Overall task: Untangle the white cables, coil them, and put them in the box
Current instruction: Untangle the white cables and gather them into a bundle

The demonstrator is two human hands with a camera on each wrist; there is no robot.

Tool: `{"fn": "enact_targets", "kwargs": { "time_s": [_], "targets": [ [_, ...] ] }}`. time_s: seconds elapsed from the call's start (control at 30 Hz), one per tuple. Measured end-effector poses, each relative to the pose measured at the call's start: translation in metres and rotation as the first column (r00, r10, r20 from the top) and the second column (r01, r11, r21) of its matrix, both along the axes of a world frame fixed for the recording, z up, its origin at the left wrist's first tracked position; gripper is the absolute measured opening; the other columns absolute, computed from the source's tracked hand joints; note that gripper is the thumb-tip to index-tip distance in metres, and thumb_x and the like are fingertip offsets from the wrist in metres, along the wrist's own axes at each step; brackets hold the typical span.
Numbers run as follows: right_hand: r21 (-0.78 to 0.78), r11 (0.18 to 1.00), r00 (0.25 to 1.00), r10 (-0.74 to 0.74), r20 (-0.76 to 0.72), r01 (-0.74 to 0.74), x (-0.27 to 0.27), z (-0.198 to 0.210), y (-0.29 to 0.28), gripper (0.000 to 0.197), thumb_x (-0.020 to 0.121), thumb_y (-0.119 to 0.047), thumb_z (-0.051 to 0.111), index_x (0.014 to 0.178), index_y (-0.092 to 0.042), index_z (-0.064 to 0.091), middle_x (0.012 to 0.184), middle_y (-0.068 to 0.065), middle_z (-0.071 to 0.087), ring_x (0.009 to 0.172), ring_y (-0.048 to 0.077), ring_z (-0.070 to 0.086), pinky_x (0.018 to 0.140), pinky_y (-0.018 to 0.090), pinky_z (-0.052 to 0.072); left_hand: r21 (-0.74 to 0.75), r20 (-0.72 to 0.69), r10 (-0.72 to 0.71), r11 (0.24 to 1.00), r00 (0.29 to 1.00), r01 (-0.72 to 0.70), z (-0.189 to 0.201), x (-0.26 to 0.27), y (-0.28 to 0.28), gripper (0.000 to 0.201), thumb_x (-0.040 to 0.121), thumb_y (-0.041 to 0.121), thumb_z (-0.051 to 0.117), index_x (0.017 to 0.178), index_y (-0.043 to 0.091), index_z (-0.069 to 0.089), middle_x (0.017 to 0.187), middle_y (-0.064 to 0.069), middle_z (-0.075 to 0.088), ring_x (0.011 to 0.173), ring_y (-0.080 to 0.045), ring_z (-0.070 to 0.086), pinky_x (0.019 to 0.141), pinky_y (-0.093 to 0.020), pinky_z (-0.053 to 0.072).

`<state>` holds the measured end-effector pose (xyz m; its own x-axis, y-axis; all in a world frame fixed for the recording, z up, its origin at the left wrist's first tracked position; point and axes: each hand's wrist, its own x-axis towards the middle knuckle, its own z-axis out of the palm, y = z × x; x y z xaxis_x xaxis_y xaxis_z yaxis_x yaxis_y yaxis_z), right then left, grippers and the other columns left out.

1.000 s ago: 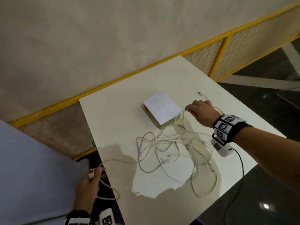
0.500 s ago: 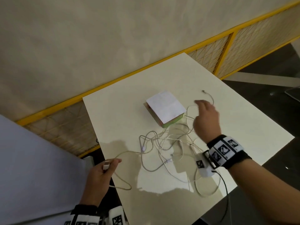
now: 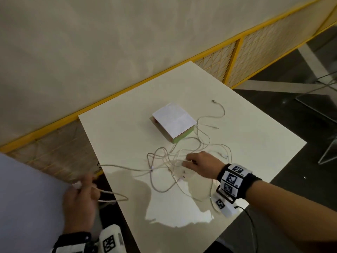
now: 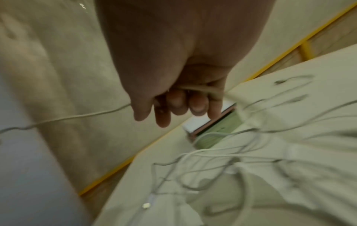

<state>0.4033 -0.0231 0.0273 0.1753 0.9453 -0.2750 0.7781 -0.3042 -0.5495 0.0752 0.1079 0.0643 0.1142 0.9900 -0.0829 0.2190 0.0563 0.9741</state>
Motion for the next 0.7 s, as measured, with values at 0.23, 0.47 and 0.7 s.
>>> {"fn": "enact_targets", "kwargs": {
  "time_s": [0.23,0.47,0.7],
  "targets": [
    [-0.043,0.972,0.97,-0.235,-0.068,0.233,0.079,0.003,-0.028,0.032,0.089,-0.028,0.059,0.06,-0.016,0.051,0.055,-0.005,0.048,0.056,0.01,0.044,0.058,0.026,0.033,-0.128,0.168,0.214,0.973,0.962,-0.194,0.009,-0.002,0.012,0.052,0.098,0.032,0.048,0.048,0.02,0.057,0.032,0.007,0.031,0.03,-0.003,0.026,0.037,-0.019,0.022],
    [-0.064,0.928,0.931,-0.364,0.04,0.366,0.162,0.019,-0.048,0.048,0.091,-0.041,0.052,0.057,-0.009,0.04,0.057,0.005,0.041,0.058,0.02,0.041,0.061,0.033,0.033,-0.381,0.187,0.126,0.923,0.974,-0.047,-0.044,0.028,-0.025,0.028,0.1,0.029,0.044,0.092,0.011,0.064,0.035,0.011,0.024,0.037,-0.005,0.011,0.045,-0.028,0.009],
    [-0.117,0.827,0.796,-0.478,0.372,0.551,0.227,-0.008,-0.068,0.043,0.092,-0.041,0.043,0.072,-0.007,0.061,0.087,0.013,0.062,0.086,0.032,0.054,0.088,0.041,0.035,-0.68,0.368,0.509,0.718,0.778,-0.148,-0.076,0.012,-0.047,0.027,0.066,0.039,0.065,0.059,0.025,0.043,0.034,0.004,0.025,0.031,-0.007,0.011,0.036,-0.018,0.01]
  ]
}}
